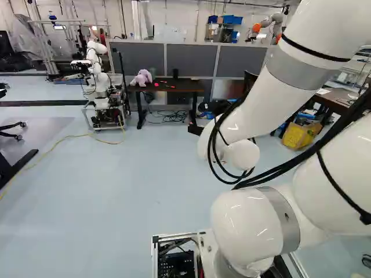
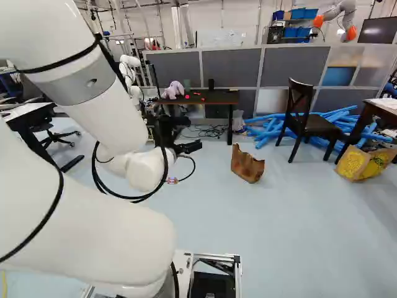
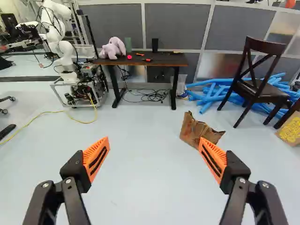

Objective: Pick up the bag on the ground and place it on the table

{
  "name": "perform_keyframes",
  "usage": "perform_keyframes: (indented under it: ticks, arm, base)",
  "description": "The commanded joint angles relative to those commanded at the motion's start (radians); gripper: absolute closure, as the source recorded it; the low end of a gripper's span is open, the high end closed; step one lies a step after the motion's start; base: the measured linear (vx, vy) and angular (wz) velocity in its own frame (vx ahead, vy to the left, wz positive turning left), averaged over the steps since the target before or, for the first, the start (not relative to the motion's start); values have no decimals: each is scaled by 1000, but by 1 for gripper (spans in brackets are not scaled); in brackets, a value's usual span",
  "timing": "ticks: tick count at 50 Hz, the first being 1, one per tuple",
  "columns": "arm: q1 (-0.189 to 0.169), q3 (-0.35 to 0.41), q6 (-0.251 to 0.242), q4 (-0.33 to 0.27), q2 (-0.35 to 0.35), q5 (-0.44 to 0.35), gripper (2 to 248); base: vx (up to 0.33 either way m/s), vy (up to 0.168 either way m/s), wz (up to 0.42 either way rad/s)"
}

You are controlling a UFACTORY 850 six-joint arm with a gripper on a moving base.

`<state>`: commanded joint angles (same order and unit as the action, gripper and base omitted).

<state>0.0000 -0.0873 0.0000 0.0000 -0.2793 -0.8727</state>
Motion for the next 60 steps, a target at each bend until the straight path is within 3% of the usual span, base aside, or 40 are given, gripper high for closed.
perform_keyframes:
  ticks: [60]
  arm:
    - [0,0,0,0,0,0,3]
  base:
    - [127,-148,12]
